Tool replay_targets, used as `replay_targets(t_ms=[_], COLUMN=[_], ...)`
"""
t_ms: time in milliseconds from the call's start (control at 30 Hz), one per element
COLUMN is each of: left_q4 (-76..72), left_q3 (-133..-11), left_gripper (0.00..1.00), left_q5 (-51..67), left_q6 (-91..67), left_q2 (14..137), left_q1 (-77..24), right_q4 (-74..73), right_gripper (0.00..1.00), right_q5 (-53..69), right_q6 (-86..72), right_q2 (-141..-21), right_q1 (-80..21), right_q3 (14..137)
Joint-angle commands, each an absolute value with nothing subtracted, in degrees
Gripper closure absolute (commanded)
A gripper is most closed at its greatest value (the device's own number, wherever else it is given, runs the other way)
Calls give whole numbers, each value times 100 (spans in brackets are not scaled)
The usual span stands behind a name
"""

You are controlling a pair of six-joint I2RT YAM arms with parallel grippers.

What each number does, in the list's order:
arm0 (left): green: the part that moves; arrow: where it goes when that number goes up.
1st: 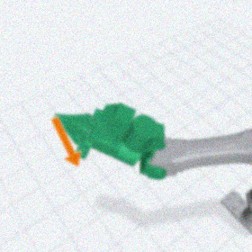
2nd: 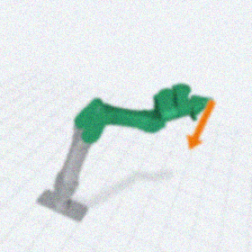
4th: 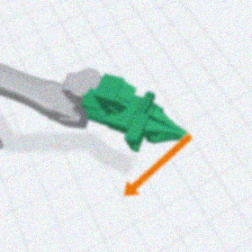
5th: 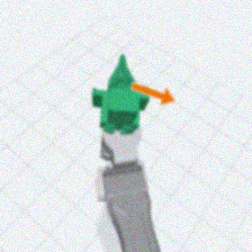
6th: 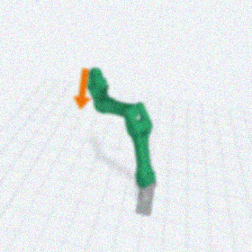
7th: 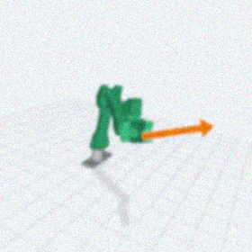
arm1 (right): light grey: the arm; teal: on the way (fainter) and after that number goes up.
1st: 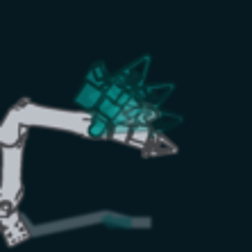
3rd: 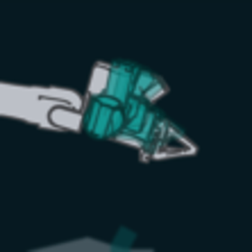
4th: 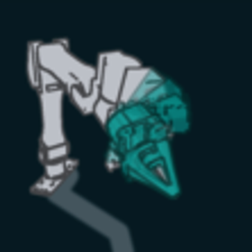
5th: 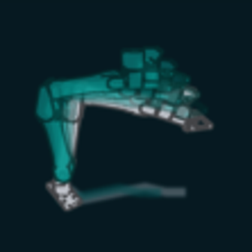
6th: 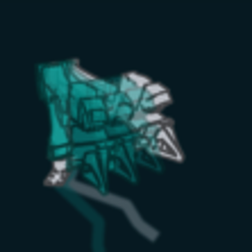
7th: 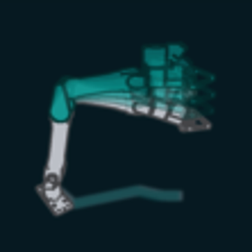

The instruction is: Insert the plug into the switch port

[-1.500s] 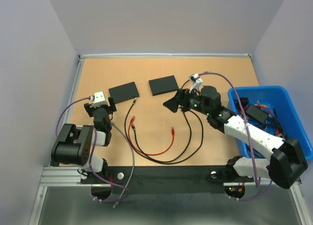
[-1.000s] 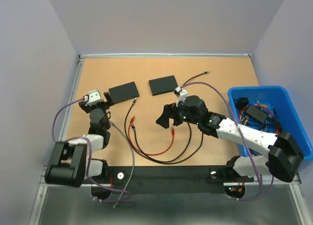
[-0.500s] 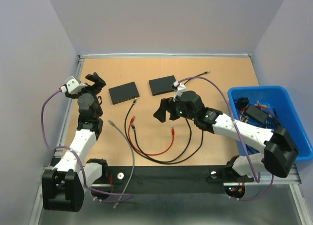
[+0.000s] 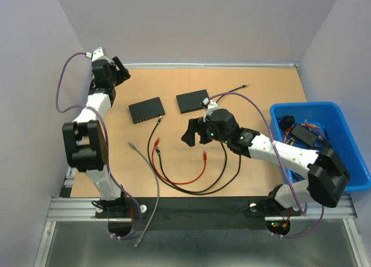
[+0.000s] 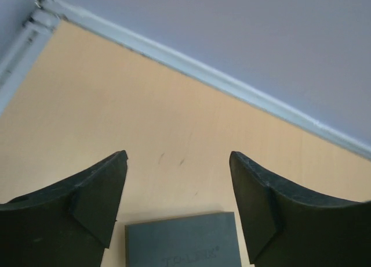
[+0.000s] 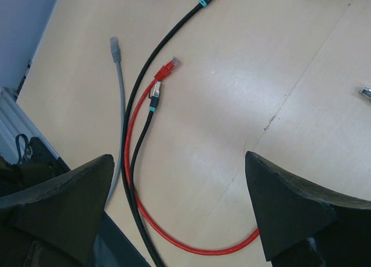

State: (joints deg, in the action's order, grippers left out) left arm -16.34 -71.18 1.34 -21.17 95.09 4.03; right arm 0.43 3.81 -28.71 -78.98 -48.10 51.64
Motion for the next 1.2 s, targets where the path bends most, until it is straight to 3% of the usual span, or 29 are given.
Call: replay_targets(t_ms=[0, 233, 1167], left_q4=[-10, 290, 984], left_q3=[-8032, -8376, -8535], left_gripper=[22, 31, 34], left_q5=[1229, 1239, 852], left_q6=[-1767, -1916, -1749], left_q2=[10517, 11135, 11751], left_q1=[378, 387, 62], right_q4=[167, 167, 167], right_gripper=[1, 1, 1], right_q5=[176, 97, 158], right_q6=[-2795, -2733, -2839], right_q2=[-7787, -7726, -7497], right_q1=[-4860, -4860, -4852], right_q3=[5115, 4992, 4764])
